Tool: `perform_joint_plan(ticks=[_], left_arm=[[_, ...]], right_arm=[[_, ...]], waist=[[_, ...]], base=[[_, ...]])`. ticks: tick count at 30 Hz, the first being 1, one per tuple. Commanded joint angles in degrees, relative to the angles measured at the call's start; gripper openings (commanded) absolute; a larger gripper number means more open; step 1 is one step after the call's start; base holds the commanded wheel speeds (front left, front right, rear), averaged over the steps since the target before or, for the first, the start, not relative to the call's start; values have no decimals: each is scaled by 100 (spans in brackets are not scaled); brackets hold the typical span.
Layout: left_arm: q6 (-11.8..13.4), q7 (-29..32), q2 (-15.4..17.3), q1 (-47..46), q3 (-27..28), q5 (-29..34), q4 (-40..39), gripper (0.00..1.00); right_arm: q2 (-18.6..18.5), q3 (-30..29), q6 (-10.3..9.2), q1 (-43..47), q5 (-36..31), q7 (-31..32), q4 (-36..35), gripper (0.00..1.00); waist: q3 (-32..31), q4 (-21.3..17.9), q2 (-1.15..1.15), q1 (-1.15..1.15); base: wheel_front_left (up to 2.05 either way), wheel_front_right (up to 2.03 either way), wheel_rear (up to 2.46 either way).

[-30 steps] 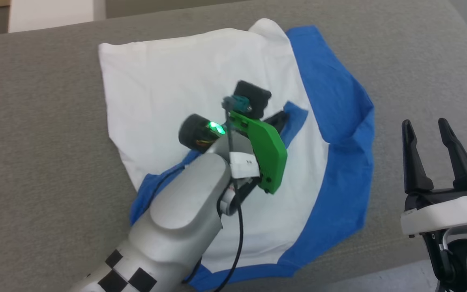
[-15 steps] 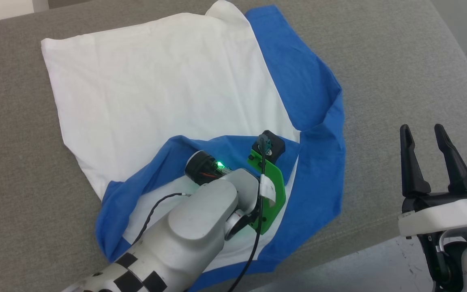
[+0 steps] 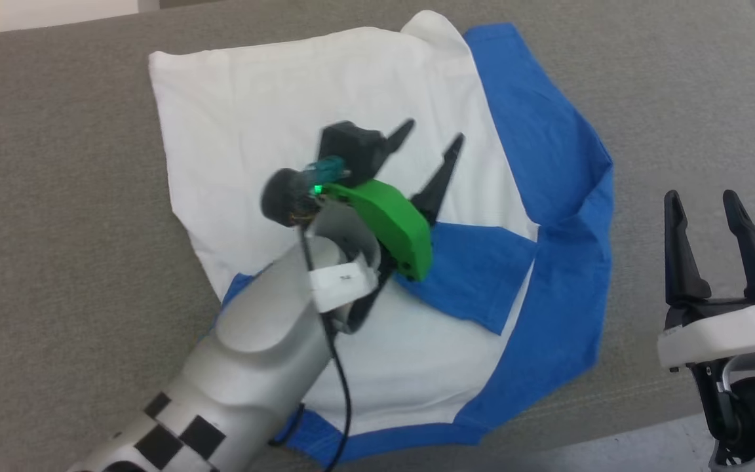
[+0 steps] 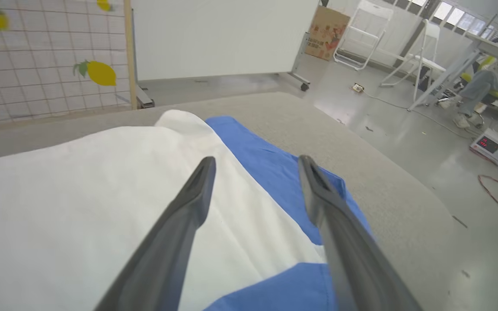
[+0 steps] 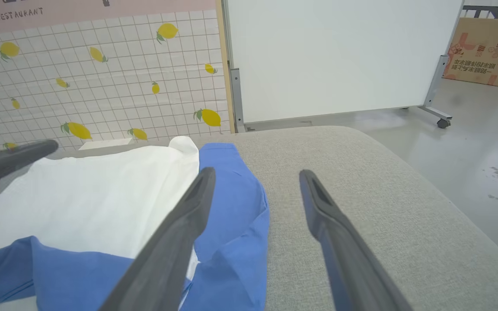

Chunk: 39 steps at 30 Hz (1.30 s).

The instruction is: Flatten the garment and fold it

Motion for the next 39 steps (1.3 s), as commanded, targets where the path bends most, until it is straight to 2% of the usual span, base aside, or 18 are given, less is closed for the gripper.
perform_joint_plan(ticks=[1, 5, 9, 12, 15, 20, 24, 30, 34, 39], left_arm=[[79, -293, 198, 106, 177, 9, -73, 100], [237, -843, 668, 392, 661, 69, -329, 100], [361, -963, 1086, 813, 1291, 192, -713, 100], [418, -970, 1230, 1210, 2007, 497, -1300, 100], [361, -971, 1259, 1613, 2582, 816, -1730, 100], [116, -972, 1129, 2090, 3346, 1278, -2199, 100], [-61, -972, 898, 2331, 3809, 1544, -2477, 100], [-388, -972, 431, 2570, 4376, 1804, -2719, 100], [-618, -973, 117, 2616, 4695, 1963, -2804, 100], [-823, -973, -108, 2658, 4942, 2092, -2921, 100]], right_arm=[[1, 8, -9, -139, -92, 57, 41, 100], [0, -22, -9, -459, -220, 213, 287, 100], [-143, 11, -9, -940, -171, 371, 734, 100], [-397, 105, -9, -1420, -58, 522, 1154, 100], [-671, 257, -9, -1925, 132, 709, 1553, 100], [-1122, 386, -9, -2939, 735, 1076, 2332, 100], [-1479, 349, -9, -3701, 887, 1408, 2904, 100], [-1822, 46, -9, -4658, 699, 2078, 3621, 100], [-1906, -305, -9, -5137, 398, 2507, 3966, 100], [-1896, -676, -9, -5513, -3, 3066, 4192, 100]], waist=[[-75, 286, 0, 0], [-8, 497, 0, 0], [141, 682, 0, 0], [317, 823, 0, 0], [515, 945, 0, 0], [934, 1186, 0, 0], [1318, 1439, 0, 0], [1854, 1837, 0, 0], [2089, 2047, 0, 0], [2303, 2208, 0, 0]], base=[[0, 0, 0], [0, 0, 0], [0, 0, 0], [0, 0, 0], [0, 0, 0], [0, 0, 0], [0, 0, 0], [0, 0, 0], [0, 0, 0], [0, 0, 0]])
